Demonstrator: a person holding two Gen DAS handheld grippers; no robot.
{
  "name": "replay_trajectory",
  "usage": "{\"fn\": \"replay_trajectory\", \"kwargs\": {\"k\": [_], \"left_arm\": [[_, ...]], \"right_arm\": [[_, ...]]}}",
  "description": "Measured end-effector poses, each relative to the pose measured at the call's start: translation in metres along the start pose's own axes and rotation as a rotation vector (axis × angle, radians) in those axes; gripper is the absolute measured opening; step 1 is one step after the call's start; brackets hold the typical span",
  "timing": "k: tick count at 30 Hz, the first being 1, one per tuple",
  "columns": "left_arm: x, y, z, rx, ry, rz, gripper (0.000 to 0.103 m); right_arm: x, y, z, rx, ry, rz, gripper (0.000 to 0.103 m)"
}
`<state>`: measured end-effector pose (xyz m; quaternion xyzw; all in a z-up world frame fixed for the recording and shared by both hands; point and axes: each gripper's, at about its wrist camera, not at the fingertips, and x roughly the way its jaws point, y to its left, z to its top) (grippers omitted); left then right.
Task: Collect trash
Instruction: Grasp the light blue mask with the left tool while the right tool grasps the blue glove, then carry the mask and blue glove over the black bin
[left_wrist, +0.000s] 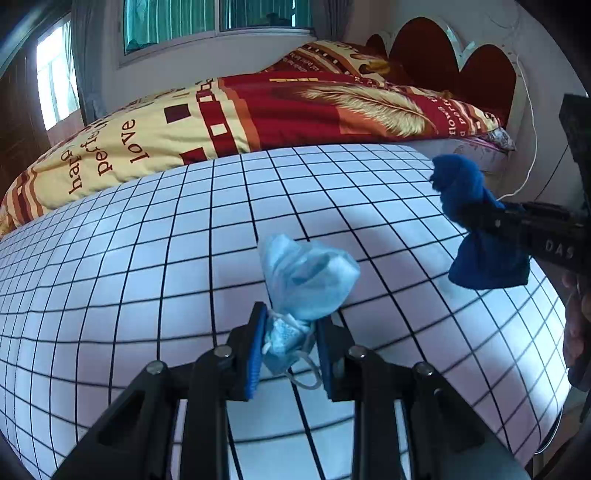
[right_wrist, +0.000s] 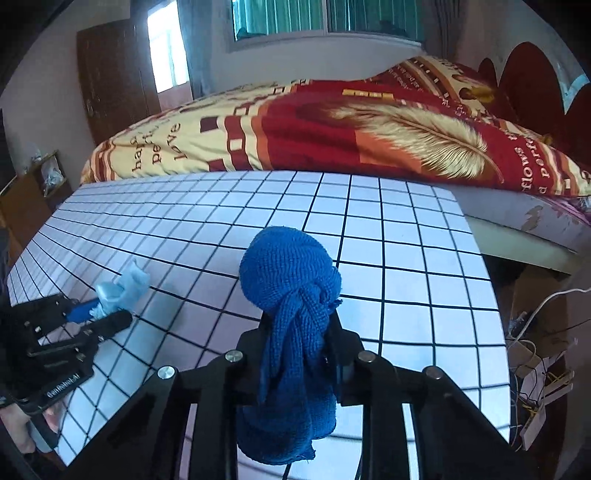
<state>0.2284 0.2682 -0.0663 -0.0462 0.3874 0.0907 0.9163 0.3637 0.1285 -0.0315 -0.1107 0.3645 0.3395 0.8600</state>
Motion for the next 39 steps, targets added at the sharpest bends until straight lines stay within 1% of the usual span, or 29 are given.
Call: {"fn": "replay_trajectory", "kwargs": {"k": [5, 11, 19, 28, 35, 39], "left_arm": [[-0.013, -0.005, -0.007, -0.004, -0.006, -0.006, 0.027], [-0.032, -0.012, -0.015, 0.003, -0.023, -0.012, 0.027], [-0.063, -0.02, -0.019, 0.025, -0.063, -0.012, 0.027], [-0.101, -0.031, -0.03, 0.041, -0.121, -0.031, 0.027], [-0.129, -0.052, -0.038, 0.06, -0.167, -0.065, 0.027], [-0.14, -0.068, -0.042, 0.071, -0.187, -0.102, 0.027]], "right_arm": [[-0.024, 0.011, -0.007, -0.018, -0.015, -0.007, 0.027], [-0.046, 0.02, -0.017, -0.02, -0.024, 0.005, 0.027], [-0.08, 0.032, -0.03, -0.025, -0.055, 0.016, 0.027], [-0.127, 0.04, -0.049, -0.021, -0.103, 0.019, 0.027], [-0.163, 0.037, -0.073, -0.013, -0.141, -0.022, 0.027], [-0.182, 0.025, -0.091, 0.02, -0.152, -0.044, 0.027]]}}
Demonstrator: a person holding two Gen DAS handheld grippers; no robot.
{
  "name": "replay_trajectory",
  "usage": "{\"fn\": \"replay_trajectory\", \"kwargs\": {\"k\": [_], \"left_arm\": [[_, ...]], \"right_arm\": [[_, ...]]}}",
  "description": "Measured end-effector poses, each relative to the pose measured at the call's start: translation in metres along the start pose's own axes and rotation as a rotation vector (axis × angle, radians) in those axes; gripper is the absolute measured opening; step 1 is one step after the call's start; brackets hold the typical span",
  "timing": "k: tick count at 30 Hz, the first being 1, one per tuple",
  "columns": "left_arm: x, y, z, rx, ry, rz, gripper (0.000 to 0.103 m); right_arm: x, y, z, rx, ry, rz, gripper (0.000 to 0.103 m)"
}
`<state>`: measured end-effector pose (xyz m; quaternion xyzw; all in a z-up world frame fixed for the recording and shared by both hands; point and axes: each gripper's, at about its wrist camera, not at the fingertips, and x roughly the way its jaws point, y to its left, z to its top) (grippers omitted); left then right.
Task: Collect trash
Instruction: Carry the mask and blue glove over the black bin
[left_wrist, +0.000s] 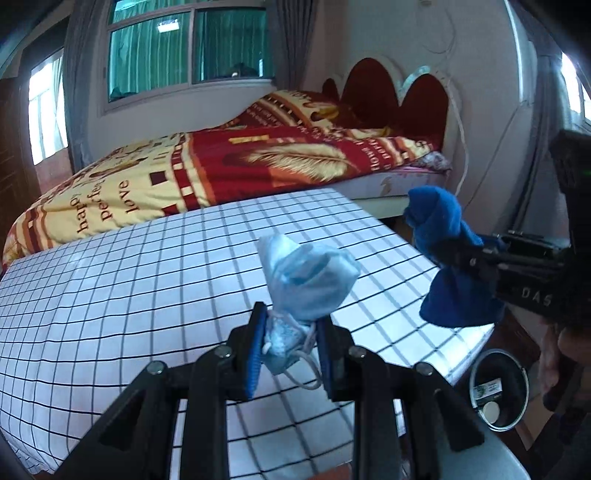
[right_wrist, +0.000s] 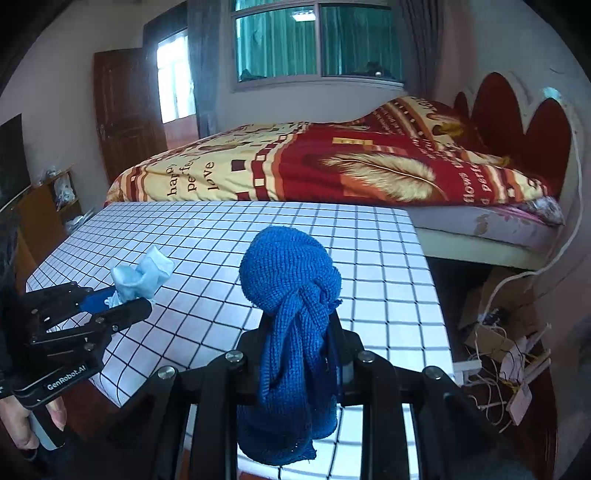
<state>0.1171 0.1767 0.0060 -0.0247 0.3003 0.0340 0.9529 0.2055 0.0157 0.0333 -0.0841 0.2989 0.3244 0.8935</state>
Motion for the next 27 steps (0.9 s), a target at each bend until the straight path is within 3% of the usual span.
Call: {"fn": "replay_trajectory", "kwargs": {"k": [27], "left_arm": [[-0.004, -0.135, -0.011, 0.157, 0.003, -0.216, 0.027]], "right_arm": [[-0.118, -0.094, -0.082, 0.157, -0.049, -0.194, 0.027]]}}
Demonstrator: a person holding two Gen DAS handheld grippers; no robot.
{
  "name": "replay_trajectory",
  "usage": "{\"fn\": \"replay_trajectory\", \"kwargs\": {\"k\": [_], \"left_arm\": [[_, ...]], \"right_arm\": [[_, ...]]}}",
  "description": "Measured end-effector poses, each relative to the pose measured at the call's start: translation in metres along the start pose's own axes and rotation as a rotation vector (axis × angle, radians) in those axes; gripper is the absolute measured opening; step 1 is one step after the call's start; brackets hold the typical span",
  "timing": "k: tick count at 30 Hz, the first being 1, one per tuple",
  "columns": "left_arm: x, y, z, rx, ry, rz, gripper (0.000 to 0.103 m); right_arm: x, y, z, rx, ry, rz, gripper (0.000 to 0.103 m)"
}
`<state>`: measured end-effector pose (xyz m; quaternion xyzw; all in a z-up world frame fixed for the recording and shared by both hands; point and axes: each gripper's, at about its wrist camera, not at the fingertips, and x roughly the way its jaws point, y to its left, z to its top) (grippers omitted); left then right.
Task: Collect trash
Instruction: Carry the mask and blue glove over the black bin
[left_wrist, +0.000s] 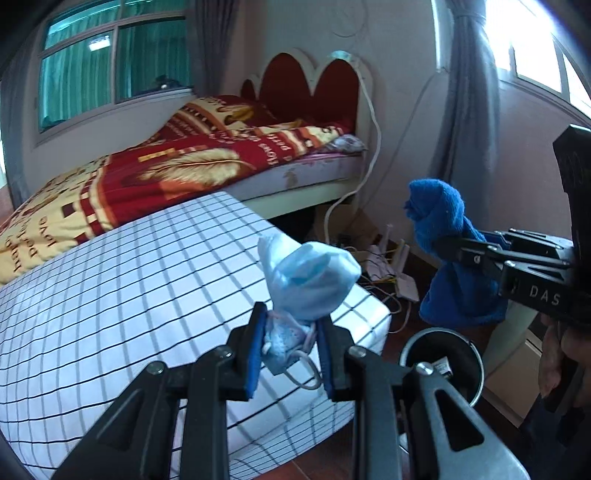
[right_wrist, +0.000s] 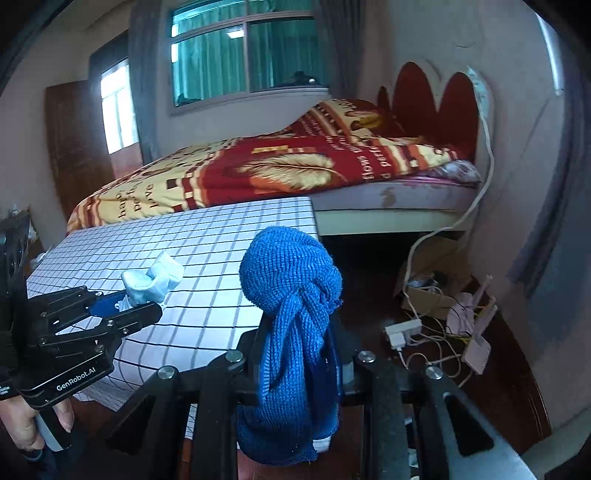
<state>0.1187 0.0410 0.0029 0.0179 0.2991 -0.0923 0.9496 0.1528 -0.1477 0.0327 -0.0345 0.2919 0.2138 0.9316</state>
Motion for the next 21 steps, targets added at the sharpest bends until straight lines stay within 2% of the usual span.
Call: {"fn": "replay_trajectory", "kwargs": {"k": [21], "left_arm": [[0.036, -0.108, -0.001, 0.126, 0.044, -0.197, 0.027]], "right_arm": [[-0.041, -0.111, -0.066, 0.161, 0.055, -0.195, 0.027]]}}
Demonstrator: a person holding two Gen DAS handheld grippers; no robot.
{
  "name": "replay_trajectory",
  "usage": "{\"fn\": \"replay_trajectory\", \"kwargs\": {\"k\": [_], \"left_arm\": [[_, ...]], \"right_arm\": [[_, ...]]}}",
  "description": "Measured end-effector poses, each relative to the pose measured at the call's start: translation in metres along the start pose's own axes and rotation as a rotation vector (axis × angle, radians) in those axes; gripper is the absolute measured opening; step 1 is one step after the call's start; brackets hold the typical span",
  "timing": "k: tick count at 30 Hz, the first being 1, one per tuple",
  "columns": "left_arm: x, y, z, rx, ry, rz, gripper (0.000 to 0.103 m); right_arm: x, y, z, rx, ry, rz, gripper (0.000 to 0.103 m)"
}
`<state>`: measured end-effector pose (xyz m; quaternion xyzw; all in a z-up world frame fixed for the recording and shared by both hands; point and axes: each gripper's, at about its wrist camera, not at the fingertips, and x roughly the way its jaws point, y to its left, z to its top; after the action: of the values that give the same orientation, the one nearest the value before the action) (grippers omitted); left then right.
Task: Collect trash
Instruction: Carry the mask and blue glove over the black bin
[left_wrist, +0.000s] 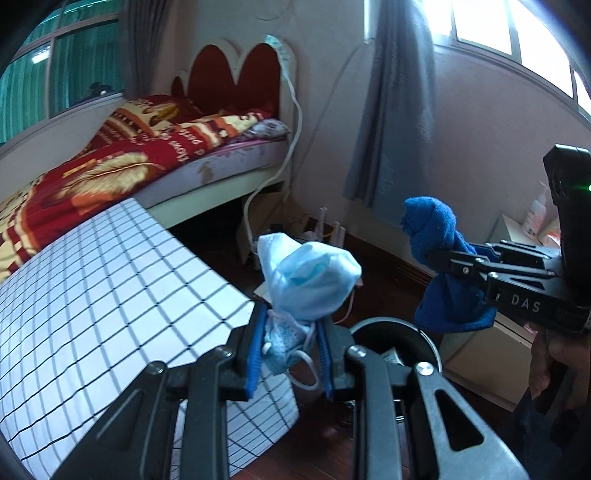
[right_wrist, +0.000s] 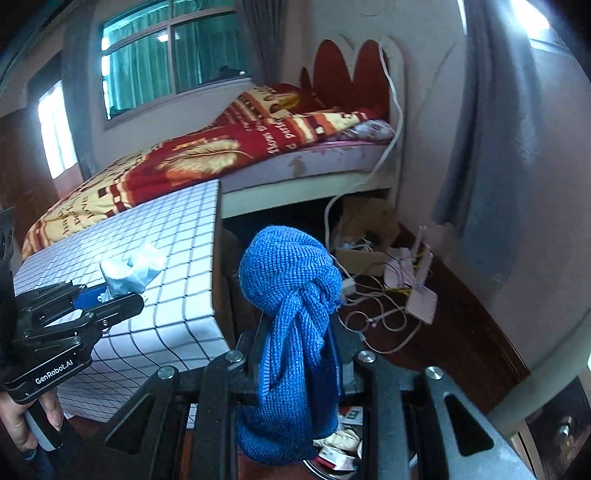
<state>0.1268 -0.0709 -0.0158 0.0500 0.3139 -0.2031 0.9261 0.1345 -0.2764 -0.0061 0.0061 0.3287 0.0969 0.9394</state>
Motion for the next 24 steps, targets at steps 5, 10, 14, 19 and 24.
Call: {"fn": "replay_trajectory", "kwargs": {"k": [5, 10, 14, 19, 24], "left_arm": [[0.011, -0.021, -0.005, 0.021, 0.024, -0.041, 0.027], [0.027, -0.041, -0.013, 0.037, 0.063, -0.083, 0.027], [0.042, -0.061, -0.018, 0.055, 0.095, -0.123, 0.027], [0.061, -0.082, -0.023, 0.075, 0.126, -0.151, 0.027], [0.079, -0.094, -0.032, 0.061, 0.125, -0.17, 0.027]], "right_arm": [[-0.004, -0.024, -0.014, 0.023, 0.018, -0.037, 0.027], [-0.008, -0.047, -0.028, 0.05, 0.037, -0.065, 0.027], [-0.008, -0.062, -0.042, 0.063, 0.06, -0.081, 0.027], [-0.003, -0.082, -0.061, 0.082, 0.091, -0.094, 0.027], [0.008, -0.097, -0.079, 0.086, 0.11, -0.084, 0.027]]}}
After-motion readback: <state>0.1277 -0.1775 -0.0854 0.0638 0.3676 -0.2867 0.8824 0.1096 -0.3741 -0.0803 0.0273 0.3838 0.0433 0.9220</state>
